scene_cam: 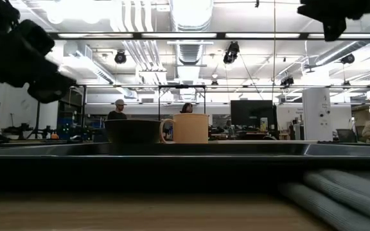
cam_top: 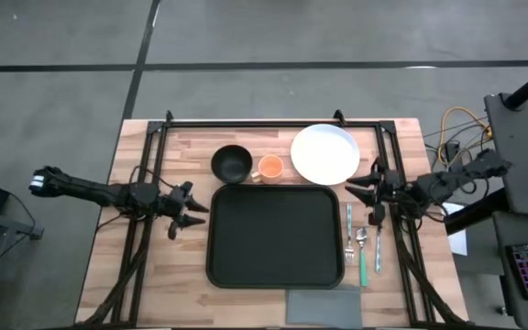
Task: Set up tray
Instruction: Put the yellow cup on the black tray
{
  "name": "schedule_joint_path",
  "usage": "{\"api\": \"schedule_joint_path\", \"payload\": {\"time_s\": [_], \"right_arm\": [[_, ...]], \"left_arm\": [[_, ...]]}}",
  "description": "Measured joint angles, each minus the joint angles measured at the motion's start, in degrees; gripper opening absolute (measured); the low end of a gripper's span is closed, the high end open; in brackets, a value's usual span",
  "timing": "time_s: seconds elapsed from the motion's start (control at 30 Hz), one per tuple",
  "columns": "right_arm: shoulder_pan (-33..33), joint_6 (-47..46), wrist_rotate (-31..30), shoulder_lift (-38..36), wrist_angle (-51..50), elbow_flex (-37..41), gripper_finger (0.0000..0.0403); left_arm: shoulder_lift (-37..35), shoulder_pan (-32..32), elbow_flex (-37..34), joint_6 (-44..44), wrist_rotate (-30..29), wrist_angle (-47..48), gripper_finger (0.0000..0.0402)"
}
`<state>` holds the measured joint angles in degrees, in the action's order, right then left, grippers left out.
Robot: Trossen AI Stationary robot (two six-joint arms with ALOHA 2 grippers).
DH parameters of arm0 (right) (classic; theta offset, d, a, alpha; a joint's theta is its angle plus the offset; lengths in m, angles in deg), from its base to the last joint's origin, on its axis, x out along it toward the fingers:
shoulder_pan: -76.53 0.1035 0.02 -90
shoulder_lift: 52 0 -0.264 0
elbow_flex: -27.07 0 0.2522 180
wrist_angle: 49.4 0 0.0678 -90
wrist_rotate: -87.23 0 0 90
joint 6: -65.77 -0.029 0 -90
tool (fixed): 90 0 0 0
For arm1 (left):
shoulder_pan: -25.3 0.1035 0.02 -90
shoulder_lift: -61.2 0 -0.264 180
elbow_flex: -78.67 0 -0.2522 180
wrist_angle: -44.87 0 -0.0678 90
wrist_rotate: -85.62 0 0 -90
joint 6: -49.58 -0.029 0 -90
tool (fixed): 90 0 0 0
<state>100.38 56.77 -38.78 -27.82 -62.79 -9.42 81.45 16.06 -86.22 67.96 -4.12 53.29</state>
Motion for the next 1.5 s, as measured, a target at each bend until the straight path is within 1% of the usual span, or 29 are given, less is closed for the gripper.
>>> {"api": "schedule_joint_path", "payload": {"time_s": [0.13, 0.2, 0.27, 0.3, 0.4, 0.47, 0.5, 0.53, 0.57, 0.63, 0.7, 0.73, 0.87, 0.97, 1.03, 1.13, 1.27, 1.5], "right_arm": [[-2.9, -2.3, -0.1, 6.2, -8.9, -6.5, 0.0112], [-4.2, -3.2, -0.2, 9.2, -11.9, -8.4, 0.0117], [-5.5, -4.1, -0.8, 11.7, -13.4, -9.4, 0.0120], [-6.0, -4.3, -1.8, 12.9, -13.6, -9.7, 0.0122], [-7.3, -5.0, -4.4, 15.7, -13.6, -9.9, 0.0127], [-8.1, -5.8, -5.0, 17.1, -13.5, -9.9, 0.0130], [-8.5, -6.3, -5.0, 17.6, -13.5, -9.9, 0.0131], [-8.8, -6.8, -5.0, 18.1, -13.5, -9.9, 0.0132], [-9.0, -7.1, -4.9, 18.4, -13.5, -9.9, 0.0134], [-9.0, -7.0, -4.7, 19.1, -13.5, -9.9, 0.0137], [-9.0, -6.1, -4.7, 19.3, -13.6, -9.9, 0.0140], [-9.0, -5.9, -4.7, 19.5, -13.5, -9.9, 0.0142], [-9.1, -4.6, -4.7, 19.4, -13.5, -9.9, 0.0147], [-9.2, -3.4, -4.7, 19.1, -13.8, -9.9, 0.0151], [-9.3, -2.4, -4.7, 19.0, -13.8, -9.9, 0.0153], [-9.3, -1.0, -4.7, 19.0, -13.9, -9.9, 0.0157], [-9.3, 0.0, -4.6, 19.0, -14.0, -9.9, 0.0157], [-9.2, -1.2, -4.5, 19.1, -17.1, -9.6, 0.0155]], "left_arm": [[2.9, -0.1, 5.7, 0.3, -1.4, 0.4, 0.0158], [5.9, -0.1, 10.1, -1.2, -5.0, 0.4, 0.0158], [10.2, -0.1, 15.3, -3.7, -11.1, 1.1, 0.0158], [12.6, -0.1, 18.6, -4.9, -15.4, 3.0, 0.0158], [20.9, 0.0, 29.3, -6.0, -31.0, 12.1, 0.0158], [26.7, 0.6, 36.6, -6.0, -39.3, 19.5, 0.0158], [29.7, 1.3, 40.1, -6.0, -41.5, 23.1, 0.0158], [32.8, 2.4, 43.6, -5.8, -41.9, 26.0, 0.0158], [36.0, 3.5, 47.2, -5.7, -41.0, 28.6, 0.0158], [42.1, 6.3, 54.0, -4.2, -36.0, 33.7, 0.0158], [47.8, 9.5, 61.3, -2.5, -31.2, 36.8, 0.0158], [50.6, 11.0, 64.4, -2.0, -29.9, 39.3, 0.0158], [62.1, 16.6, 75.5, 2.1, -28.3, 49.6, 0.0158], [69.2, 20.7, 82.5, 2.3, -23.6, 55.9, 0.0158], [73.5, 22.5, 85.4, 1.1, -20.8, 56.8, 0.0158], [79.3, 23.6, 88.9, -0.8, -17.5, 56.9, 0.0158], [85.2, 24.8, 93.7, -2.2, -13.7, 57.0, 0.0158], [91.9, 25.5, 101.6, -6.1, -11.3, 58.5, 0.0158]]}}
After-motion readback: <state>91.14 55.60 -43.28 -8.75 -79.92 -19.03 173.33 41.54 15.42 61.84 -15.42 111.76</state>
